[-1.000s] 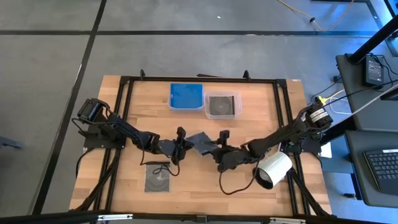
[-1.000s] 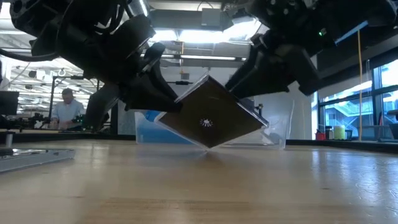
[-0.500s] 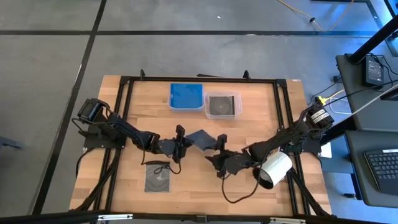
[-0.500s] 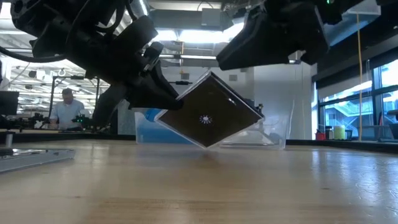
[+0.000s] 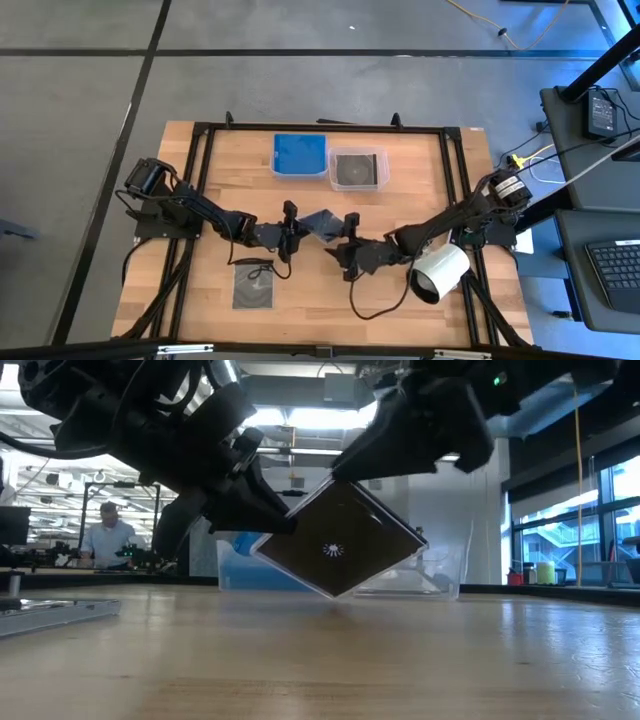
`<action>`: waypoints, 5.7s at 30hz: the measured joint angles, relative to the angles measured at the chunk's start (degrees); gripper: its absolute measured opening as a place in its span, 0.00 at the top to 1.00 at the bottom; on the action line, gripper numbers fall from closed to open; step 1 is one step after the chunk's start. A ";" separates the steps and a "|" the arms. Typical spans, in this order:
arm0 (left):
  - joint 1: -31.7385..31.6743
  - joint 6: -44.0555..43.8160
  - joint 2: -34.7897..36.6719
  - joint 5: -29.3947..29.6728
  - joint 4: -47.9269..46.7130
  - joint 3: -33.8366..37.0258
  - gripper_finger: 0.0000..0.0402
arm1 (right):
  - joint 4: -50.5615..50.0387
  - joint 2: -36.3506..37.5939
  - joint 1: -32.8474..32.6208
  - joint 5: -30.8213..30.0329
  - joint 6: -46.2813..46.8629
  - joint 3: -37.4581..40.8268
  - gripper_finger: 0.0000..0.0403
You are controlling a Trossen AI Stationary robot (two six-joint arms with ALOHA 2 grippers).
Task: Pick & place jewel cases by type
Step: Put the right black CD case into the transparent bin
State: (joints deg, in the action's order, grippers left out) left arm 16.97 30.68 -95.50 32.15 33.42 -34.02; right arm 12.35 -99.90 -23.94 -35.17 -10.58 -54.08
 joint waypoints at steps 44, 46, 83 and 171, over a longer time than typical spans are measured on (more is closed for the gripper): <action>0.20 -3.51 0.00 -1.11 0.06 0.00 0.82 | 2.24 -2.12 0.87 -0.69 -6.05 0.04 0.87; 0.20 -4.14 0.00 -1.93 -0.05 0.00 0.82 | 1.79 -2.12 0.86 -0.43 -5.57 0.04 0.87; -8.78 -50.26 18.83 -30.60 -12.27 -0.02 0.84 | -2.20 -0.48 -4.91 -12.57 -18.88 -0.34 0.87; -24.96 -83.05 19.11 -57.43 3.28 0.04 0.54 | 10.61 -0.39 -15.68 -36.75 -71.15 -3.48 0.87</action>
State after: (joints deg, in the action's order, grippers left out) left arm -7.99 -52.38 -76.39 -25.28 36.70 -33.98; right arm 22.96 -100.29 -39.62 -71.92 -81.73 -57.56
